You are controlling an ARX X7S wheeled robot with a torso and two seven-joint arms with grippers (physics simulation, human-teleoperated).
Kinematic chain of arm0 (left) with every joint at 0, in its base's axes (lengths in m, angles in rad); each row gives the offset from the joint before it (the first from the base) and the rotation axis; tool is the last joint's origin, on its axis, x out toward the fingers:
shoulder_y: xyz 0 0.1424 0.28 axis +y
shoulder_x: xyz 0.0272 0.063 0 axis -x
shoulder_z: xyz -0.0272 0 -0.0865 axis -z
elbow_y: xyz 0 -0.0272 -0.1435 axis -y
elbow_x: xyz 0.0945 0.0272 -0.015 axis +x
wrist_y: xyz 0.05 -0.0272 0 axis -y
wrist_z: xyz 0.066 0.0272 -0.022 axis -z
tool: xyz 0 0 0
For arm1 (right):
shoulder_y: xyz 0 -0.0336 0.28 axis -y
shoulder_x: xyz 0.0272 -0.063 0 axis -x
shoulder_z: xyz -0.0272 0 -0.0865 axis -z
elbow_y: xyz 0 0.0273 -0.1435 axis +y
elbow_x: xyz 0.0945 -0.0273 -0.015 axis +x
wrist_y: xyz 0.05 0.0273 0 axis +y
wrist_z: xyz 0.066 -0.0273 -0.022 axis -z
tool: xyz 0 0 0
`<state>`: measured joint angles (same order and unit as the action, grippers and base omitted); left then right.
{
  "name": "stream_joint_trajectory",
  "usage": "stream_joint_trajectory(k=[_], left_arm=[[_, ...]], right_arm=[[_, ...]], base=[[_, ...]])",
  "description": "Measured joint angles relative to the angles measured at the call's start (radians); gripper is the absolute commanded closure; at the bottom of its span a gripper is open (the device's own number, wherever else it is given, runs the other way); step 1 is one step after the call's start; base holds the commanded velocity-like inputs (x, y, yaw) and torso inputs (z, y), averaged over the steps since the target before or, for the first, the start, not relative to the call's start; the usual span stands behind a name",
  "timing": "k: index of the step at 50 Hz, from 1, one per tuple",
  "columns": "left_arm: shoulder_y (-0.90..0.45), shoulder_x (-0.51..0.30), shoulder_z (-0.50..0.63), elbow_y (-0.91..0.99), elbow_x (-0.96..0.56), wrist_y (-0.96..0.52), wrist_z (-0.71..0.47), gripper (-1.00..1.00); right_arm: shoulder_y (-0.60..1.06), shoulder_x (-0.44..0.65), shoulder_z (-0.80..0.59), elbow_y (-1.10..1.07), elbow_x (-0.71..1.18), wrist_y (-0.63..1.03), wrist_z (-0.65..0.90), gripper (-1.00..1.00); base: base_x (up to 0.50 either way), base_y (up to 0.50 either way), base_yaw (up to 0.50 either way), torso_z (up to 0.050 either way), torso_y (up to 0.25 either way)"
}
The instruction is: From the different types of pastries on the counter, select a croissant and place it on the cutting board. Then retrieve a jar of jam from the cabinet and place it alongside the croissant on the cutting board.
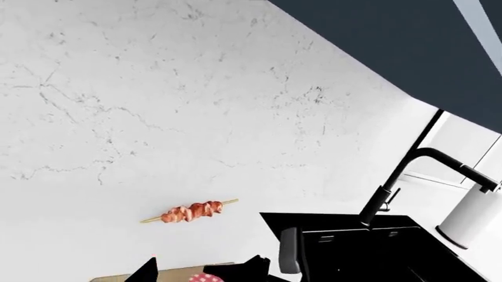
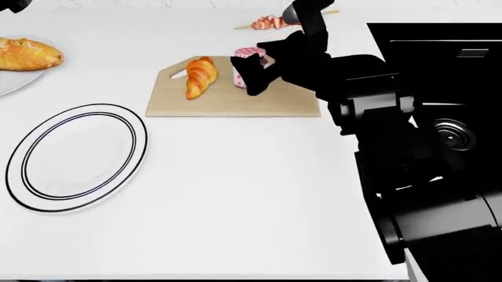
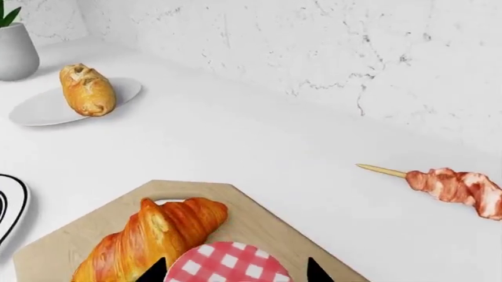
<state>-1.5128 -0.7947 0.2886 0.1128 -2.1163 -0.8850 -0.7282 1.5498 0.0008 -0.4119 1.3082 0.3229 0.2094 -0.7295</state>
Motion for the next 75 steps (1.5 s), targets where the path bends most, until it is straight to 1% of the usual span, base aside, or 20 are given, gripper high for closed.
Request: stream_joint_trajectory(k=[14,23,36,40,44,49,54,57,60,63,67,71,75], left_arm=[[-0.001,-0.003,0.001,0.001,-0.005,0.005,-0.003,-1.00],[0.002,-0.001,0.001,0.003,-0.007,0.010,-0.004,-1.00],[-0.004,-0.001,0.000,0.008,-0.022,0.018,-0.013,-1.00],[-0.005,-0.002,-0.001,0.008,-0.023,0.020,-0.013,-1.00],[-0.004,-0.003,-0.001,0.007,-0.021,0.021,-0.011,-1.00],[-0.001,-0.004,0.000,0.003,-0.011,0.022,-0.004,-1.00],[0.003,-0.002,0.002,-0.002,0.003,0.023,0.004,-1.00],[0.005,0.000,0.004,-0.005,0.013,0.024,0.009,-1.00],[0.005,0.002,0.006,-0.007,0.021,0.024,0.012,-1.00],[0.006,0.003,0.007,-0.007,0.027,0.025,0.013,-1.00],[0.006,0.001,0.008,-0.007,0.033,0.025,0.013,-1.00],[0.005,-0.005,0.008,-0.007,0.038,0.024,0.012,-1.00],[0.003,-0.015,0.006,-0.008,0.045,0.023,0.011,-1.00]], right_arm=[[0.004,-0.001,0.011,0.001,-0.011,-0.003,-0.008,-1.00],[0.036,-0.001,0.006,0.001,0.011,0.000,-0.037,-1.00],[0.128,0.000,-0.058,0.001,0.095,0.012,-0.086,-1.00],[0.170,0.002,-0.075,-0.008,0.112,0.040,-0.089,-1.00],[0.161,0.049,-0.083,-0.161,0.156,0.185,-0.036,-1.00],[0.131,0.132,-0.048,-0.511,0.252,0.457,0.105,-1.00],[0.119,0.190,0.056,-0.839,0.392,0.770,0.300,-1.00],[0.125,0.229,0.114,-0.980,0.561,0.922,0.486,-1.00],[0.142,0.274,0.146,-1.080,0.786,1.030,0.714,-1.00],[0.167,0.326,0.145,-1.160,1.024,1.088,0.946,-1.00],[0.205,0.401,0.111,-1.256,1.317,1.111,1.219,-1.00],[0.246,0.477,0.065,-1.343,1.561,1.099,1.442,-1.00],[0.294,0.554,0.015,-1.419,1.764,1.069,1.624,-1.00]], base=[[0.00,0.00,0.00,0.000,0.000],[0.00,0.00,0.00,0.000,0.000],[0.00,0.00,0.00,0.000,0.000],[0.00,0.00,0.00,0.000,0.000],[0.00,0.00,0.00,0.000,0.000],[0.00,0.00,0.00,0.000,0.000],[0.00,0.00,0.00,0.000,0.000],[0.00,0.00,0.00,0.000,0.000],[0.00,0.00,0.00,0.000,0.000],[0.00,0.00,0.00,0.000,0.000],[0.00,0.00,0.00,0.000,0.000],[0.00,0.00,0.00,0.000,0.000],[0.00,0.00,0.00,0.000,0.000]])
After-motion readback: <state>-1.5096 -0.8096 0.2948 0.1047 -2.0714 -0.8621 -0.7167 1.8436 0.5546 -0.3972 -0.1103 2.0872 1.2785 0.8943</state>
